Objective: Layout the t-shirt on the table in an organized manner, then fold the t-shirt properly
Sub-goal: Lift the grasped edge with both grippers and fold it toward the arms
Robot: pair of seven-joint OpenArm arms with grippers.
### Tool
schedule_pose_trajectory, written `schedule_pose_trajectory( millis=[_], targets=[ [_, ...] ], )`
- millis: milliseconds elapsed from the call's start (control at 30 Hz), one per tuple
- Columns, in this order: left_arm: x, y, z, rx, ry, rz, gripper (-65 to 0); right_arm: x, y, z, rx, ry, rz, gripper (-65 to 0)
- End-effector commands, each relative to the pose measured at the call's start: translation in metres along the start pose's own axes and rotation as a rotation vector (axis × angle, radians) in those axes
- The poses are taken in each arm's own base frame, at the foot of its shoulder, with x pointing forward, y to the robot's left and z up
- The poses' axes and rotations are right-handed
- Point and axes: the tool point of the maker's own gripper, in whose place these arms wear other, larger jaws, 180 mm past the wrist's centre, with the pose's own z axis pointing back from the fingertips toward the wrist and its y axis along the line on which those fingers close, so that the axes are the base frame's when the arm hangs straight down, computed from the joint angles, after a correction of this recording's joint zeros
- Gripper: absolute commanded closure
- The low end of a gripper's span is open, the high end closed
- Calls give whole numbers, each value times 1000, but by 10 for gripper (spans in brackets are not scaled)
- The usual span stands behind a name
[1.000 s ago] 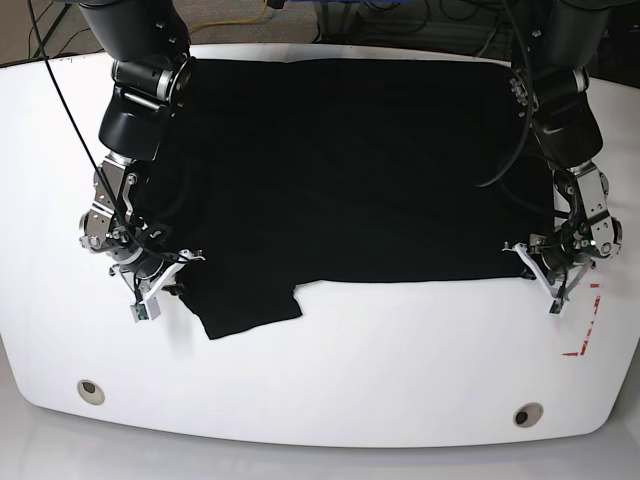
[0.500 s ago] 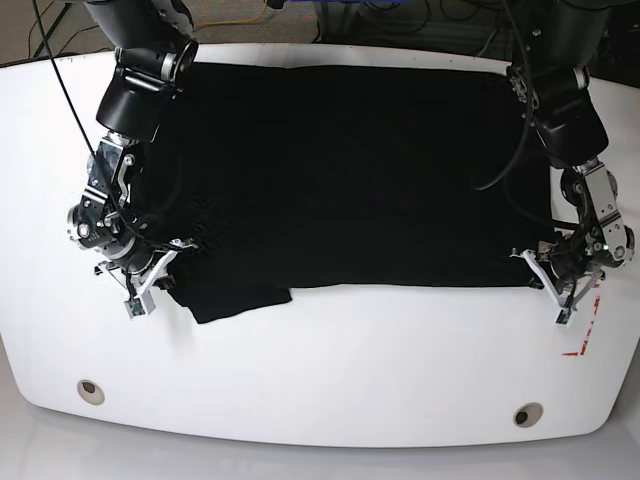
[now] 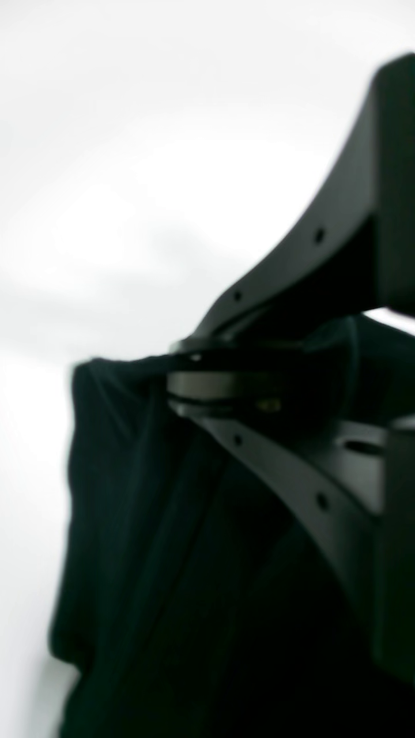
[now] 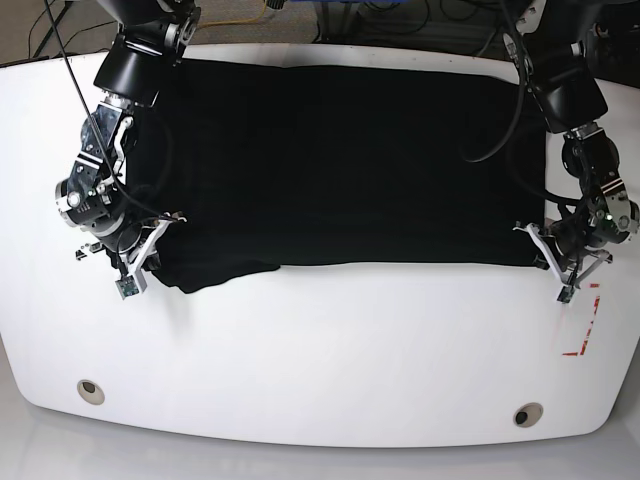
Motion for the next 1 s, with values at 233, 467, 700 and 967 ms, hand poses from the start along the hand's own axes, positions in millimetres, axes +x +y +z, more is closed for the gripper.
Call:
schedule_pose_trajectory(
  millis=[233, 467, 700, 967],
  targets=[
    [-1, 7, 29, 64, -39, -76, 0, -6, 6, 33, -56, -4, 60, -3],
    [-17, -2, 36, 66, -17, -102, 0, -29, 20, 44, -45, 35, 72, -3],
    [-40, -8, 39, 58, 28, -116, 0, -50, 34, 47, -21, 76, 61, -3],
    [-60, -5, 43, 60, 77, -130, 0, -69, 42, 53, -8, 114, 63, -5]
  ],
)
